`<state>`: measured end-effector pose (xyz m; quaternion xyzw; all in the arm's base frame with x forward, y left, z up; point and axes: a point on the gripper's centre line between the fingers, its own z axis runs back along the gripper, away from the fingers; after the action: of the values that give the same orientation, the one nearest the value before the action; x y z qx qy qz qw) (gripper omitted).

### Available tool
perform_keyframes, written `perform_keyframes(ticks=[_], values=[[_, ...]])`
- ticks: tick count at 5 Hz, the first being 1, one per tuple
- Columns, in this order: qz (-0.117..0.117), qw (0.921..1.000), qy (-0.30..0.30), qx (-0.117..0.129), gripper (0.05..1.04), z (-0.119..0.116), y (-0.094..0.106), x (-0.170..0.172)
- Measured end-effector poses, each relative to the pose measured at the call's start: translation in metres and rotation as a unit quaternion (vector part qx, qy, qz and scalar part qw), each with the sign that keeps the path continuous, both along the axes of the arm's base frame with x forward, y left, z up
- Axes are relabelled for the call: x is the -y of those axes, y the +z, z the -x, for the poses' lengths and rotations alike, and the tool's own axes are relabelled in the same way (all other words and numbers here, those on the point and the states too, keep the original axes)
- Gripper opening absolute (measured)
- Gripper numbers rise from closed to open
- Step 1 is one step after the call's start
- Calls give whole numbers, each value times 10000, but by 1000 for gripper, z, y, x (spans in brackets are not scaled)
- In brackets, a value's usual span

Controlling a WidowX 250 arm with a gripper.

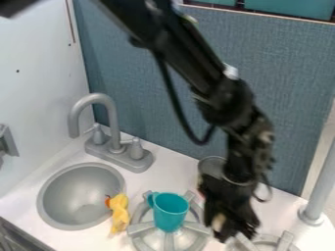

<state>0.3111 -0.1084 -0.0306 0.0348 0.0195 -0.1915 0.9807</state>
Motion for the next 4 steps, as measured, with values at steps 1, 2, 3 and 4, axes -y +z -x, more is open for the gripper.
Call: perform_keyframes(ticks=[1,2,3,4], values=[[-24,9993,-354,-118,483,-4,-9,27],[26,9983,-547,-222,483,-5,-21,43],[85,9971,-699,-289,483,-10,-34,54],[114,9965,-748,-363,483,-16,-46,59]])
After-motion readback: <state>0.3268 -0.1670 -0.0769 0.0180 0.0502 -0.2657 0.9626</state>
